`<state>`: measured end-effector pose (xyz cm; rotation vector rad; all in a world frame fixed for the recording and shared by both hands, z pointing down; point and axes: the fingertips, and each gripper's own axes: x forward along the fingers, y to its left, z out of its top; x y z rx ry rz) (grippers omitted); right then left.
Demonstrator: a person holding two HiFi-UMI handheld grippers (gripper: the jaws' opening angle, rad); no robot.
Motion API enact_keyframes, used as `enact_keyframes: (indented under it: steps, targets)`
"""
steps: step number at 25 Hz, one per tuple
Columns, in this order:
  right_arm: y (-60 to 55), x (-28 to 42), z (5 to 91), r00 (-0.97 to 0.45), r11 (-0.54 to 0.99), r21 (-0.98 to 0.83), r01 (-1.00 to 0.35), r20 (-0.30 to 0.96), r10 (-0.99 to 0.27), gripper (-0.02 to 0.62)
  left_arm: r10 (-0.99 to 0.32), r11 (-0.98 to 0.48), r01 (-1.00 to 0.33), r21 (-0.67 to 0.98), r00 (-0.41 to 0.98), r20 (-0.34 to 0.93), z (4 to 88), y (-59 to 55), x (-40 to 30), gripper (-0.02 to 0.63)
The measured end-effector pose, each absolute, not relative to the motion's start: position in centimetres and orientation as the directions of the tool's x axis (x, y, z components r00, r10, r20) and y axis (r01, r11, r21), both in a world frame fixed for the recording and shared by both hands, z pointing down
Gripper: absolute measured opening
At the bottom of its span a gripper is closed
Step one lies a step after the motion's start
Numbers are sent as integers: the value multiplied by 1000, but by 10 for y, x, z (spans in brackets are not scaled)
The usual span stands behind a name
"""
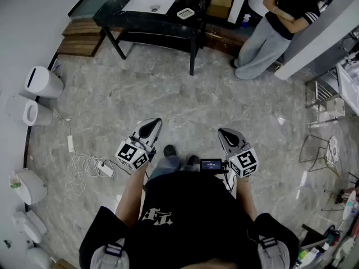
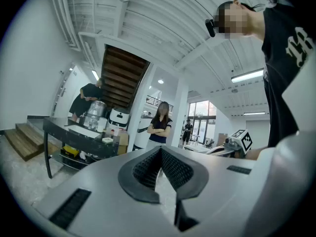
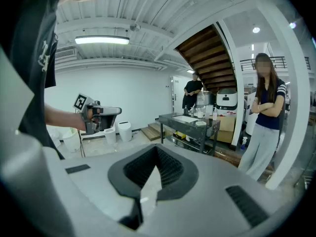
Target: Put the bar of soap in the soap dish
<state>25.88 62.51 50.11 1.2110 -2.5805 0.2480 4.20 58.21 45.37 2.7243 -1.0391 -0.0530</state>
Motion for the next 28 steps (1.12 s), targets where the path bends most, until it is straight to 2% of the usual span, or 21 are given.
enact_keyframes:
  steps: [15,22,28]
  targets:
    - [650,293,505,-611,635,-41,-772,324,-722,6,-682,-704,-674,223,730,53,459,614,71,8]
    - [614,298,515,-597,624,-48,-780,358,-718,6,-698,-683,-690,240,713,61,470,585,68,8]
    - [540,287,520,-576,605,-41,-795,364,-732,6,-704,-669,-693,269,707,70,490,514,45,8]
